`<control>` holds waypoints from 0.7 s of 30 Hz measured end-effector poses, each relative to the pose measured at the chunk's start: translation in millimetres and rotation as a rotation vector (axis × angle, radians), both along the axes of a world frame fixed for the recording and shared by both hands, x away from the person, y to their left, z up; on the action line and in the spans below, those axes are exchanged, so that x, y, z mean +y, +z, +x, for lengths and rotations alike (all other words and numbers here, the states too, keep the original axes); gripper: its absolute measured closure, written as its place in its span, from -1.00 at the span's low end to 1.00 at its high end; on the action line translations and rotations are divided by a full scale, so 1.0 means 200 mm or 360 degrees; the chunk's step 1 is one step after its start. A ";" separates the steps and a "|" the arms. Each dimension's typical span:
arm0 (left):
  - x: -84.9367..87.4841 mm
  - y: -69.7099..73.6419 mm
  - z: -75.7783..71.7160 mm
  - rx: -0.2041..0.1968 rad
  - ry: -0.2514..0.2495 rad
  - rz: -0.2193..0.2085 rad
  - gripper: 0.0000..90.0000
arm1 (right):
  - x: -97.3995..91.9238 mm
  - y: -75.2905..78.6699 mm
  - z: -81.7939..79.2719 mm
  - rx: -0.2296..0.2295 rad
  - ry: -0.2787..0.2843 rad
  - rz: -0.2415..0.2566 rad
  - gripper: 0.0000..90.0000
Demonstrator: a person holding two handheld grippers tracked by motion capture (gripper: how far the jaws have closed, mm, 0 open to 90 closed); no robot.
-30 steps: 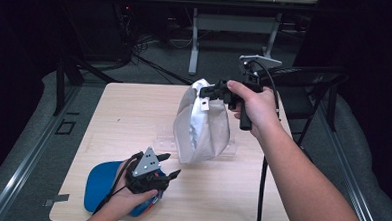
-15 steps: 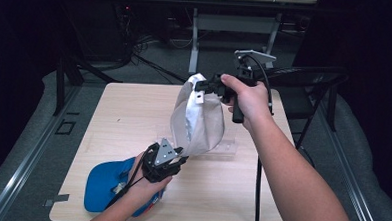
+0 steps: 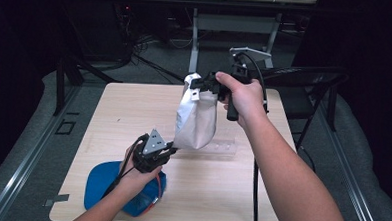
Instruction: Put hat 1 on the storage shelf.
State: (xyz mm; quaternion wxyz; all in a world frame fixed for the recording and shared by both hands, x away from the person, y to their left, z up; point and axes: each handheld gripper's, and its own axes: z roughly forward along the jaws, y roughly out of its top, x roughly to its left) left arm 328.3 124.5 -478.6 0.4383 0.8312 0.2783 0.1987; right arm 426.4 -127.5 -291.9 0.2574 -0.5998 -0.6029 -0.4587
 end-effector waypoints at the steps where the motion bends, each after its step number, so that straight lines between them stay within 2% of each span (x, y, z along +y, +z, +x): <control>1: 0.01 0.00 0.01 0.0009 -0.0003 -0.0015 0.79 | 0.01 0.00 0.00 0.0001 -0.0003 -0.0004 0.82; 10: 0.04 -0.03 0.09 0.0072 0.0000 -0.0126 0.79 | 0.04 -0.02 0.03 0.0006 0.0004 -0.0035 0.82; 14: 0.03 -0.03 0.11 0.0091 0.0003 -0.0130 0.79 | 0.05 -0.03 0.04 0.0006 0.0004 -0.0045 0.82; 18: 0.02 -0.04 0.14 0.0132 0.0027 -0.0186 0.79 | 0.06 -0.04 0.05 0.0005 -0.0001 -0.0057 0.82; 21: 0.01 -0.04 0.15 0.0141 0.0020 -0.0199 0.79 | 0.06 -0.05 0.06 0.0008 -0.0003 -0.0063 0.82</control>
